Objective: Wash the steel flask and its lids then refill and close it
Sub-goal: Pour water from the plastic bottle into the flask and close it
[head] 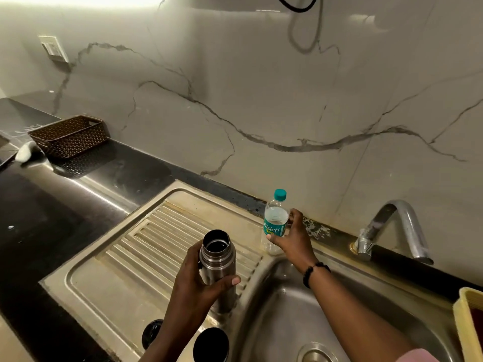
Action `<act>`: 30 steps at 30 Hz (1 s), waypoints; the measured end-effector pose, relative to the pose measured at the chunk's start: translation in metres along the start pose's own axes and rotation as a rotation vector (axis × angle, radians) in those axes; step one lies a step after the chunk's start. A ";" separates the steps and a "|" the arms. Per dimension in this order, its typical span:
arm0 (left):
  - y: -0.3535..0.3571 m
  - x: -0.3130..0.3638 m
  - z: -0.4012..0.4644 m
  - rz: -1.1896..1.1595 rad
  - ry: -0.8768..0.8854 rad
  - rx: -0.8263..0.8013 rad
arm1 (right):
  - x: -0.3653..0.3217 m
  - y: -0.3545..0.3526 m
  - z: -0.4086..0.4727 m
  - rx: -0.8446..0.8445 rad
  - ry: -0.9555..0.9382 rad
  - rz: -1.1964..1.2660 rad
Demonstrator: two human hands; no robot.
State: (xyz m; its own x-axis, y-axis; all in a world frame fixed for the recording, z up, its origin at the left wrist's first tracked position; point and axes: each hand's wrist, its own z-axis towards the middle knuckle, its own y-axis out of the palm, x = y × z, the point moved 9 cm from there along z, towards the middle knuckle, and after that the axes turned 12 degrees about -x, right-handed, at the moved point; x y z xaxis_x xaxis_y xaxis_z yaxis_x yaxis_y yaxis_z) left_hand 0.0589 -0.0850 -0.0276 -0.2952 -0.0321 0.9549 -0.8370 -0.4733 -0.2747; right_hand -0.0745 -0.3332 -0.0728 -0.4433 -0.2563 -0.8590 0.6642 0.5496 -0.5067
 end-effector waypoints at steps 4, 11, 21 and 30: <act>0.001 -0.003 0.000 0.020 -0.011 0.000 | 0.000 0.001 -0.003 -0.023 0.011 0.006; -0.005 0.002 0.001 0.079 0.029 0.076 | -0.012 0.003 -0.065 0.198 -0.052 0.024; 0.020 0.060 -0.003 0.076 0.158 0.011 | -0.082 0.064 -0.142 -0.351 -0.290 0.334; 0.057 0.046 -0.031 0.076 0.107 -0.299 | -0.049 0.042 -0.178 -0.140 -0.205 0.261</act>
State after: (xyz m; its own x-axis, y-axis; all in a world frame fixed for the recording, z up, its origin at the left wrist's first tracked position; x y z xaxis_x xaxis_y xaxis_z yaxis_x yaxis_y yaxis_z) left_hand -0.0170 -0.0862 -0.0030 -0.3952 0.0432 0.9176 -0.9045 -0.1928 -0.3805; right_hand -0.1323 -0.1561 -0.0391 -0.1302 -0.2398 -0.9620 0.6441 0.7172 -0.2660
